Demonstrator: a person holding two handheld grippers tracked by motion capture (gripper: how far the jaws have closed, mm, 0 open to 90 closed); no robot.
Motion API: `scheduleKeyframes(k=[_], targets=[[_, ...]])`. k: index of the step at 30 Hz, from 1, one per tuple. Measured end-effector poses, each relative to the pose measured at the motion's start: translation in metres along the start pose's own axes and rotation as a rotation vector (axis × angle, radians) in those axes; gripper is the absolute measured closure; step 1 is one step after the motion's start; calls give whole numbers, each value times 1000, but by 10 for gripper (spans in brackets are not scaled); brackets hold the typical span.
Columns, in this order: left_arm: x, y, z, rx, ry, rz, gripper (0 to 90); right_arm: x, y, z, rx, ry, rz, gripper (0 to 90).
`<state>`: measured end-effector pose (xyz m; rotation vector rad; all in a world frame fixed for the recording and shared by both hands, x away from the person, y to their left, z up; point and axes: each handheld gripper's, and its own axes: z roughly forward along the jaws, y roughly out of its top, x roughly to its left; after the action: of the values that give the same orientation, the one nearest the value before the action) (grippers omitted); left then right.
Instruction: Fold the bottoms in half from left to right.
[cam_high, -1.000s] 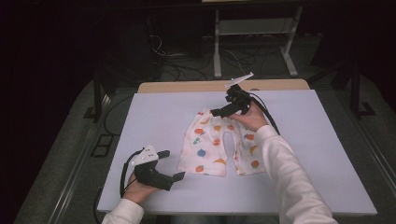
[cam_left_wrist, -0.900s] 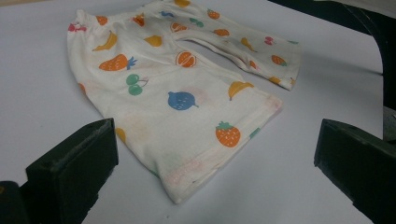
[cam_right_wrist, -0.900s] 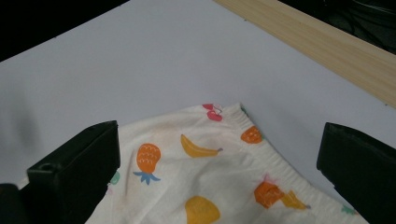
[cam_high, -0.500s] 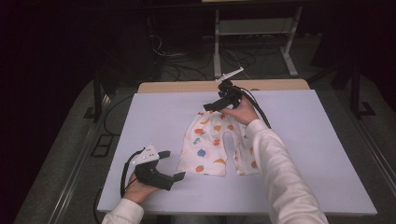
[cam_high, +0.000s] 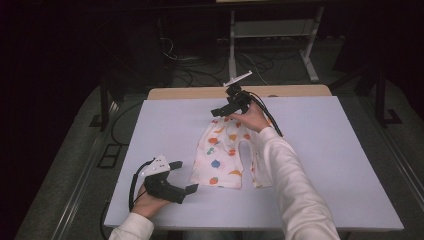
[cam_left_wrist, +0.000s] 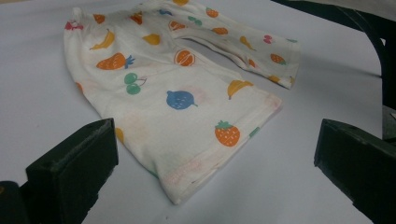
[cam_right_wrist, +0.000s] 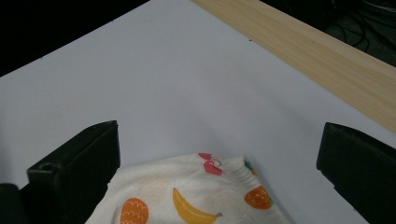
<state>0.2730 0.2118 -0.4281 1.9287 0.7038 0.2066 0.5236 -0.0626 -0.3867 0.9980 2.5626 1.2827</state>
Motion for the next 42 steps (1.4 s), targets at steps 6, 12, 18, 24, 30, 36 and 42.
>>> scheduleKeyframes(k=[6, 12, 18, 24, 30, 36, 42], targets=[[0, 0, 0, -1, -2, 1, 0, -6, -5, 11, 5, 10, 30, 0], [0, 0, 1, 2, -2, -2, 0, -11, -11, 22, 44, 20, 61, 0], [1, 0, 1, 2, -1, -4, 0, -16, -17, 29, 71, 30, 89, 147], [1, 0, 1, 1, -2, -2, 0, -14, -19, 34, 97, 20, 88, 204], [0, 0, 1, 1, -4, -1, 0, -14, -19, 35, 94, 19, 106, 317], [1, 0, 1, 2, -2, -1, 0, -14, -20, 38, 103, 1, 107, 417], [0, 0, 1, 2, -1, 0, 0, -16, -21, 40, 97, 15, 128, 498]])
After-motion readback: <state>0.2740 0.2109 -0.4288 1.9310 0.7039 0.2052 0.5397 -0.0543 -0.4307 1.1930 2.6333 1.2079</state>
